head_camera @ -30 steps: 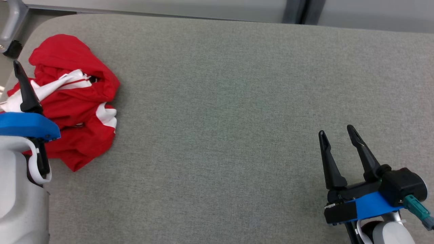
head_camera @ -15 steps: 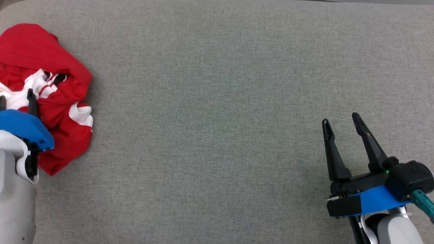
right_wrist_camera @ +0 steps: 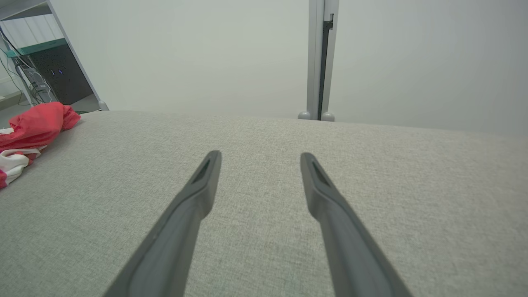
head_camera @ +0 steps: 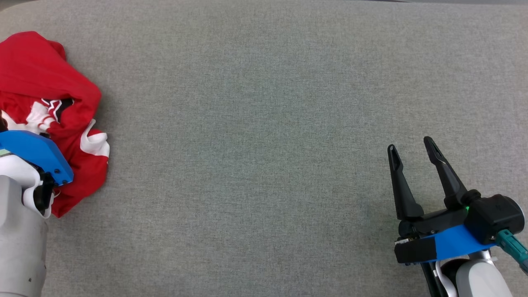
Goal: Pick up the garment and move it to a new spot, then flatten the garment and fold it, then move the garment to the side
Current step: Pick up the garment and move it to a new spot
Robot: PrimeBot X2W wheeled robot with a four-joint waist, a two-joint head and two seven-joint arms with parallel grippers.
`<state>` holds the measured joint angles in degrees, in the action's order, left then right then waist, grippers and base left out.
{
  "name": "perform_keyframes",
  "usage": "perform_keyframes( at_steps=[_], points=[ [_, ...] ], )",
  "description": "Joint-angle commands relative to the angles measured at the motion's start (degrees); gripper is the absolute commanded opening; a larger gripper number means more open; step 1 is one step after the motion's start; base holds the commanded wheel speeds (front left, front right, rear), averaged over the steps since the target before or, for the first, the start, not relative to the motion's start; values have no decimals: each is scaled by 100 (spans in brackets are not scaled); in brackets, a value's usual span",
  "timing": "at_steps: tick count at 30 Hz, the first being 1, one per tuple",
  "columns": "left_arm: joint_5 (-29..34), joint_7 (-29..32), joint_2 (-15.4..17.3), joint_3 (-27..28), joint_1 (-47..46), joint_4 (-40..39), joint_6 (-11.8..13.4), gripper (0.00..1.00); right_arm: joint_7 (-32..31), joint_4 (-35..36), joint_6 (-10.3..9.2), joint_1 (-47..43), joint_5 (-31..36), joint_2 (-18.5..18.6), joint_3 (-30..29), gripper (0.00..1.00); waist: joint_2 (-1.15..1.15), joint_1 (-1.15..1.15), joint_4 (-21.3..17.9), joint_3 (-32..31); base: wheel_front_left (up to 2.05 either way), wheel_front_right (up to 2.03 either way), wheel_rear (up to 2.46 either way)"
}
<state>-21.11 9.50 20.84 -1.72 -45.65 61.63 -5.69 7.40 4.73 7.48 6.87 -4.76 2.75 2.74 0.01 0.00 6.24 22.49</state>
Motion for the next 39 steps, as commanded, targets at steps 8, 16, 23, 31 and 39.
perform_keyframes(
  at_steps=[8, 16, 23, 31, 39],
  points=[
    [101, -675, 95, -165, -201, -362, -62, 0, 119, -162, 3, 28, -120, 23, 22, 100, -1, 0, -51, -218, 0, 0, 0],
    [169, -1450, 75, -338, -377, -1211, -116, 0, 245, -391, 3, -57, -279, 25, 107, 100, -1, 0, -156, -570, 0, 0, 0],
    [321, -1690, 57, -624, -681, -2434, -143, 0, 401, -597, 3, -105, -436, 25, 187, 100, -1, 0, -435, -830, 0, 0, 0],
    [378, -1564, -134, -1015, -1016, -3923, -154, 0, 573, -815, 3, -51, -674, 24, 278, 100, -1, 0, -1039, -944, 0, 0, 0],
    [325, -1150, -523, -1702, -1206, -5024, -177, 0, 707, -1065, 3, -61, -862, 24, 284, 100, -1, 0, -1731, -932, 0, 0, 0]
  ],
)
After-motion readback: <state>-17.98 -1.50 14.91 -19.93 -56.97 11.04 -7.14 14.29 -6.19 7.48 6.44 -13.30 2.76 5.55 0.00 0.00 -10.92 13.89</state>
